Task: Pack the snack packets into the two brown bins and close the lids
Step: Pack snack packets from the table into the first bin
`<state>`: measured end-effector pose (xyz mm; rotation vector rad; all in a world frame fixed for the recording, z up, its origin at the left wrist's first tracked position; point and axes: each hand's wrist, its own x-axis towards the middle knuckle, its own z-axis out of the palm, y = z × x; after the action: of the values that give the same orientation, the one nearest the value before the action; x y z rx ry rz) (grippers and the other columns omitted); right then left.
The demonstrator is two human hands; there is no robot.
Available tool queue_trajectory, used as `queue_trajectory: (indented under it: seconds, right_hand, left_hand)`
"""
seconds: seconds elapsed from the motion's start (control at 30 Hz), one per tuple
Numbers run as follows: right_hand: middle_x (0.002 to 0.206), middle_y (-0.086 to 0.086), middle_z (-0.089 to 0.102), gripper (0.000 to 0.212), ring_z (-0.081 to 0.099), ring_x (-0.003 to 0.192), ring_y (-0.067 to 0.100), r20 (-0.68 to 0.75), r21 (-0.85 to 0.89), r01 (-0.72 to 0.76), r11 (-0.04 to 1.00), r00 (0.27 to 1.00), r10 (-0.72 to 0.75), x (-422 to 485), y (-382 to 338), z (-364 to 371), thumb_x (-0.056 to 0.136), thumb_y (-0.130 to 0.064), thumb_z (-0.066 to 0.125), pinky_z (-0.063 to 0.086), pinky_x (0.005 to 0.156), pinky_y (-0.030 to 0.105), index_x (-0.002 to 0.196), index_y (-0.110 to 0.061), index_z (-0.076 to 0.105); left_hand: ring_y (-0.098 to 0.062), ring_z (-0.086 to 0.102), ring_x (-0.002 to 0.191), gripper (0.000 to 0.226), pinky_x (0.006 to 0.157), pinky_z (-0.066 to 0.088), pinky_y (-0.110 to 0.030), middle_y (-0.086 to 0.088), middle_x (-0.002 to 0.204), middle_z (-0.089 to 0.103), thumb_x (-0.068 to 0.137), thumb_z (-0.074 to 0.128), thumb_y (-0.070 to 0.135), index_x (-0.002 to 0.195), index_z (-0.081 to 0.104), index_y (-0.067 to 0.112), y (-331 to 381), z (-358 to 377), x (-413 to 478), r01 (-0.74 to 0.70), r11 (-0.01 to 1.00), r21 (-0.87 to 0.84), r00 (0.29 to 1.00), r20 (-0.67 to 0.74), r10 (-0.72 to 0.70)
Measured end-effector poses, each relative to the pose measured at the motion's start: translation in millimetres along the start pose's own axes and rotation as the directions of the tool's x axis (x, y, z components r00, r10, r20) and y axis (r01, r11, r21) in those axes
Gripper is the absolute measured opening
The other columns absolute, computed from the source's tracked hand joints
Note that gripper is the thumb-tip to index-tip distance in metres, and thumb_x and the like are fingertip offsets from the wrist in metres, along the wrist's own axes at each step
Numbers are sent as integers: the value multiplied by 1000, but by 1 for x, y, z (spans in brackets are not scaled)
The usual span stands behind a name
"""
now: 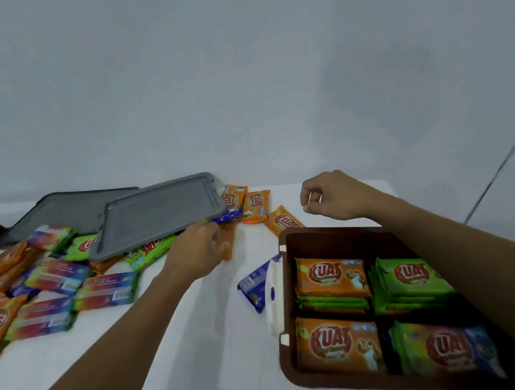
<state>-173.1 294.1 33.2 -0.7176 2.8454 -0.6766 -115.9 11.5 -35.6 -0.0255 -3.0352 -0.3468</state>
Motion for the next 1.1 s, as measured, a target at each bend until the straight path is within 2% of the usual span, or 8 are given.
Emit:
queue_trajectory:
  seconds: [0.2,0.37,0.47,0.57,0.67,0.77,0.9,1.1]
  right_hand:
    - [91,-2,62,22,62,78,18,234,-187,-104,977,961,147,69,1,34,77,-29,78,51,65,27,91,-21,63]
    - [104,11,61,49,66,79,22,303,-292,-219,931,902,307,92,-9,48,74,-35,80,61,62,35,107,-7,58]
    - [112,8,53,72,62,87,21,328,-367,-227,902,876,354,95,-16,60,68,-44,84,60,62,33,119,-11,45]
    - [123,12,51,97,61,93,25,356,-360,-277,891,842,405,100,-16,66,67,-40,85,60,69,35,138,-14,23]
    - [112,12,52,114,60,95,26,375,-354,-312,882,816,440,101,-13,66,69,-36,81,57,76,35,145,-15,-1]
    - [109,10,54,105,59,96,24,360,-356,-310,881,825,436,96,-11,58,70,-36,79,55,75,33,143,-11,7]
    - [113,3,57,72,58,96,19,346,-311,-242,919,872,346,85,-14,35,71,-33,77,53,81,32,130,-14,42]
    - [104,-1,57,64,60,92,18,245,-30,-177,984,953,179,34,-26,-15,72,-19,78,54,75,32,126,-19,43]
  left_hand:
    - [-20,56,97,47,78,52,-35,1,116,50,84,54,64,107,55,23,-14,34,22,9,994,109,999,51,-15]
    - [-23,55,103,51,88,49,-35,-2,120,48,78,59,59,111,55,21,-18,40,27,-42,995,91,997,65,36]
    - [-21,53,104,58,88,49,-34,0,121,45,75,64,55,120,47,23,-27,32,25,-69,997,33,984,168,62]
    - [-19,51,93,41,78,44,-30,0,115,49,82,57,41,115,41,24,-33,23,22,-124,991,-42,977,169,130]
    - [-19,52,84,29,72,43,-31,-4,111,55,90,48,27,117,39,21,-37,19,16,-167,983,-74,977,120,175]
    - [-16,56,81,26,66,47,-31,-8,110,61,96,44,20,121,45,17,-42,16,15,-56,966,-251,993,90,81]
    - [-8,66,84,17,63,56,-23,-3,110,66,99,50,24,115,57,20,-43,5,15,192,785,-590,975,209,-81]
    - [-10,69,86,19,70,58,-27,4,103,69,97,56,27,115,60,24,-19,-27,7,151,716,-681,974,227,10]
